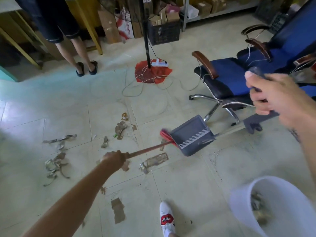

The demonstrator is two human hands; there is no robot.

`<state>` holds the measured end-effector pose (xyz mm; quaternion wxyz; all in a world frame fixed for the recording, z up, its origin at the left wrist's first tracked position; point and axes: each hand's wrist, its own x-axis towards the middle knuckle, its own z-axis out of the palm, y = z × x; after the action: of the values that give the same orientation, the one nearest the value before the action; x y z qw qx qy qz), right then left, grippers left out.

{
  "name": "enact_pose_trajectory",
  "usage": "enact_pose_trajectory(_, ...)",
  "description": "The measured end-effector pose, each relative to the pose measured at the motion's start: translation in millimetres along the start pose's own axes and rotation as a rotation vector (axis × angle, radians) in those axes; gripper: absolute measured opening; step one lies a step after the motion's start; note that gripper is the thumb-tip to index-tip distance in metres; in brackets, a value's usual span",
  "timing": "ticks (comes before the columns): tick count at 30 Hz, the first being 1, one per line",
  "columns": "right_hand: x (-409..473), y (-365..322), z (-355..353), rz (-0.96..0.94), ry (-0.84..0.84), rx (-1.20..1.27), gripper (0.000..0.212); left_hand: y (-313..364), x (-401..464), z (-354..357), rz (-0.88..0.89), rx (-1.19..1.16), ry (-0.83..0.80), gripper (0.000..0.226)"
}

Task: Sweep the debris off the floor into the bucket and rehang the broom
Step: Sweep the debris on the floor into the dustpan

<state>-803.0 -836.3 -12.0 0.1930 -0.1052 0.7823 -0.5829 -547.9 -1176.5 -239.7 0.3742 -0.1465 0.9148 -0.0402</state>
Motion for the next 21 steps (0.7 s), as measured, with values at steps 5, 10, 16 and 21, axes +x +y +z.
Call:
enact_pose_trajectory(5, 16.1, 12.5, 29.3, 0.063, -0.068, -0.040, 0.034, -68.6, 2.2, -27.9, 0.002, 0.079, -0.105, 0.045)
enact_pose_trajectory(10, 8.9, 49.3, 105.8, 0.172, -0.145, 0.065, 0.024, -79.6, -31.1, -69.2, -0.250, 0.069, -0.155, 0.036)
enact_pose_trajectory(16, -16.4, 105.9, 163.1, 0.346, -0.074, 0.013, 0.031, -12.5, -33.9, -41.9, -0.240, -0.041, -0.266, 0.037)
enact_pose_trajectory(21, -36.4, 121.6, 164.0, 0.360, 0.019, -0.016, 0.029, -24.5, -70.2, -2.5, -0.345, -0.444, -0.338, 0.036)
